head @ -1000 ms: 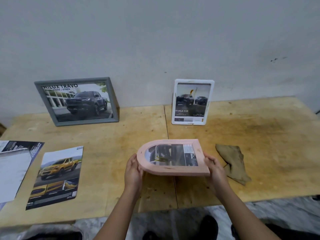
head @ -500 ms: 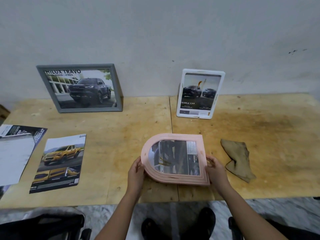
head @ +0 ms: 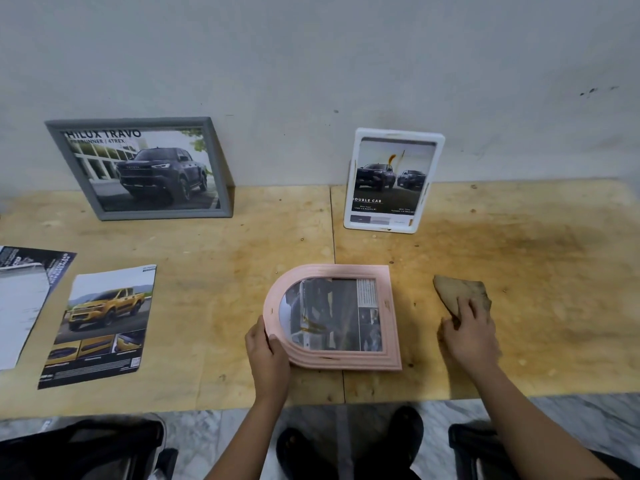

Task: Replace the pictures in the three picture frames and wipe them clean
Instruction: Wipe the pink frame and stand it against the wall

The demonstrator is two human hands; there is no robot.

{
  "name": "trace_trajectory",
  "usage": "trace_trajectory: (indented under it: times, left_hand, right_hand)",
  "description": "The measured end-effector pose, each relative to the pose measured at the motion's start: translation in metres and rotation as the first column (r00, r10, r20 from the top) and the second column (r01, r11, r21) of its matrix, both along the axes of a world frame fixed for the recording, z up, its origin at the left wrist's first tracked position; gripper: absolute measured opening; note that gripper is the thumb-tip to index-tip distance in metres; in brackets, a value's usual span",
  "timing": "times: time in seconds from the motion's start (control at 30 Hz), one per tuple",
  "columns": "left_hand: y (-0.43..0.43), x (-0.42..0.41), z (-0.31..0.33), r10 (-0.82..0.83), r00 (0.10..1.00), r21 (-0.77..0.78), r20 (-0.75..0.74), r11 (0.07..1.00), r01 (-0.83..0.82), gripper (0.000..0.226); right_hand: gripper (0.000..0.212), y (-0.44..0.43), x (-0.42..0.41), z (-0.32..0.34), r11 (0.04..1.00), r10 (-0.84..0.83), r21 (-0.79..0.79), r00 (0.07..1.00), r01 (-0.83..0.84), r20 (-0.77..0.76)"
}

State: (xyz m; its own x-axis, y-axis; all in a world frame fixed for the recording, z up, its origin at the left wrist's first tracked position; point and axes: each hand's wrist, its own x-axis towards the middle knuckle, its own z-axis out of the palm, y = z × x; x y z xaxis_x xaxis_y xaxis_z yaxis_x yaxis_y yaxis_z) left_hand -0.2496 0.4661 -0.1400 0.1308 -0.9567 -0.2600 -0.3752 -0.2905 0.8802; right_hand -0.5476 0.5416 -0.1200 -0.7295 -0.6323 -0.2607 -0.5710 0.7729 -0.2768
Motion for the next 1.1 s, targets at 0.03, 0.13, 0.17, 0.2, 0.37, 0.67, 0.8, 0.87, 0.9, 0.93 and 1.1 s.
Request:
trace_trajectory:
  times: [0.03,0.13,0.17,0.2,0.37,0.67,0.8,0.87,0.9,0.93,1.1]
  left_hand:
    - [0.000,0.000,-0.002,0.002,1.000,-0.005,0.018,1.000,-0.001,0.042]
    - [0.001,0.001,-0.003,0.011,0.999,-0.007,0.042,1.000,-0.011,0.040]
    - [0.001,0.001,-0.003,0.016,0.999,-0.002,0.041,1.000,-0.016,0.040]
    - [0.001,0.002,-0.003,0.016,0.999,0.004,0.039,1.000,-0.016,0.039]
    - [-0.003,0.008,0.000,-0.022,1.000,0.011,0.020,1.000,0.021,0.039]
    - [-0.012,0.026,-0.006,-0.140,0.990,-0.009,0.013,0.990,0.141,0.031]
    - [-0.012,0.032,-0.010,-0.179,0.984,-0.048,0.026,0.982,0.180,0.031]
    - [-0.012,0.032,-0.011,-0.174,0.985,-0.033,-0.006,0.984,0.174,0.035]
    - [-0.012,0.032,-0.011,-0.172,0.985,-0.024,-0.017,0.985,0.172,0.035]
    - [-0.013,0.032,-0.011,-0.175,0.984,-0.017,-0.021,0.985,0.174,0.036]
    - [-0.014,0.032,-0.014,-0.198,0.980,-0.012,-0.035,0.980,0.198,0.039]
  right_hand:
    - [0.051,0.005,-0.001,-0.006,0.999,0.028,0.039,0.999,-0.027,-0.031]
    - [0.039,0.001,-0.006,-0.008,1.000,0.026,0.005,0.994,-0.025,-0.109]
    - [0.035,-0.002,-0.009,-0.006,1.000,0.005,-0.026,0.995,-0.007,-0.103]
    - [0.032,-0.006,-0.012,-0.004,0.998,-0.015,-0.061,0.997,0.010,-0.078]
    - [0.027,-0.019,-0.009,0.020,0.876,-0.222,-0.298,0.866,0.378,0.448]
    - [0.028,-0.058,0.040,0.038,0.553,-0.055,-0.224,0.304,0.802,0.951]
    - [0.028,-0.086,0.049,0.034,0.809,-0.080,-0.467,0.855,0.356,0.512]
    - [0.036,-0.093,0.059,0.035,0.841,0.018,-0.520,0.952,0.150,0.305]
    - [0.045,-0.096,0.064,0.033,0.845,0.068,-0.533,0.975,0.056,0.211]
    - [0.050,-0.099,0.069,0.029,0.850,0.129,-0.526,0.983,-0.042,0.130]
    - [0.056,-0.114,0.094,-0.010,0.904,0.404,-0.097,0.907,-0.415,-0.119]
